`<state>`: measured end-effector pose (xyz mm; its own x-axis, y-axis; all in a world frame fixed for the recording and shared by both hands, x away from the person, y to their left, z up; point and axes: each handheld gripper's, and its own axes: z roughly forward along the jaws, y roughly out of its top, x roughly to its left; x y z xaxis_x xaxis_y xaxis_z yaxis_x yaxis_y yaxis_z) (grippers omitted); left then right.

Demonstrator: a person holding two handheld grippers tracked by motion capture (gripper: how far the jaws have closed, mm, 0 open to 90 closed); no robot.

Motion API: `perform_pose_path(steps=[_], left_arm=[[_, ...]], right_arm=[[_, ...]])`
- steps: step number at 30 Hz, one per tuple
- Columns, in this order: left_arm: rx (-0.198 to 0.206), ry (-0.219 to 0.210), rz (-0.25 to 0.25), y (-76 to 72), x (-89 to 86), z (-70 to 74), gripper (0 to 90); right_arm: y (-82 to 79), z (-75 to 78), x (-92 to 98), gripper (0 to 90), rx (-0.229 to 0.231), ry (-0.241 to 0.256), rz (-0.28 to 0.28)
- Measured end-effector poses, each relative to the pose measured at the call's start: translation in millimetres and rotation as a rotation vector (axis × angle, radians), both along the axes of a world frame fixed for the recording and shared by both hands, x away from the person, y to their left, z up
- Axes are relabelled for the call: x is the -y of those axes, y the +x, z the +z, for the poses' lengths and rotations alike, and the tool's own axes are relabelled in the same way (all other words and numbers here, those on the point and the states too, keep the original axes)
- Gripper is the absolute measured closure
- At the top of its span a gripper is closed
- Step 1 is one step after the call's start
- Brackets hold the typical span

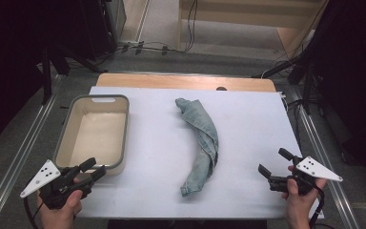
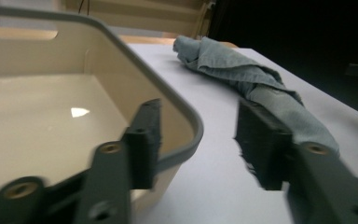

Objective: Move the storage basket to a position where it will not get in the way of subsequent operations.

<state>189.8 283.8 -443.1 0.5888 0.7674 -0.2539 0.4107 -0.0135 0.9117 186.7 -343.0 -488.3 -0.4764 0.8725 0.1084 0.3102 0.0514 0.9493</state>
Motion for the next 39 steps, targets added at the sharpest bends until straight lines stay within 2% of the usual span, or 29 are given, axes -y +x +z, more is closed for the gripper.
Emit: perform_pose_path(steps=[2,4,6,7,9,12,15,19,22,24,27,36,39], left_arm=[[-0.016,0.036,0.035,-3.2,-4.2,-3.7,59.2],[-0.027,0.021,0.037,-6.0,-9.8,-6.7,66.4],[-0.030,0.031,0.044,-8.6,-13.7,-8.1,71.9],[-0.028,0.051,0.059,-10.1,-15.6,-8.9,74.6],[-0.021,0.125,0.114,-11.7,-16.0,-11.4,79.7],[-0.048,0.094,0.110,-9.1,-22.1,-16.5,88.1],[-0.065,0.128,0.097,-7.2,-24.2,-21.5,88.5],[-0.084,0.112,0.094,-6.0,-27.0,-24.3,88.6],[-0.110,0.138,0.100,-4.0,-28.0,-27.3,88.6],[-0.126,0.140,0.101,-2.4,-29.1,-29.8,88.7],[-0.153,0.121,0.088,0.3,-31.6,-35.3,88.7],[-0.211,0.146,0.084,6.1,-34.6,-46.7,88.8],[-0.216,0.159,0.092,8.0,-34.4,-49.0,88.8]], right_arm=[[-0.4,0.7,0.2,0.0,0.004,0.003,-0.001],[-0.2,0.9,-0.4,0.0,0.003,0.003,-0.003],[0.5,0.8,-1.3,0.0,0.004,-0.001,0.002],[0.7,0.7,-1.9,0.0,0.004,-0.002,0.003],[1.2,0.4,-3.6,0.0,-0.003,-0.003,0.005],[1.9,-0.2,-5.1,0.0,-0.006,-0.007,0.009],[1.5,0.1,-5.8,0.0,-0.005,-0.006,0.008],[1.7,-0.6,-6.7,0.0,-0.008,-0.009,0.013],[2.2,-1.3,-7.3,0.0,-0.008,-0.011,0.016],[1.9,-1.3,-7.4,0.0,-0.011,-0.009,0.014],[2.0,-1.4,-7.3,0.0,-0.012,-0.009,0.013],[3.3,-2.8,-9.4,0.0,-0.018,-0.012,0.019],[3.7,-3.1,-9.2,0.0,-0.017,-0.009,0.020]])
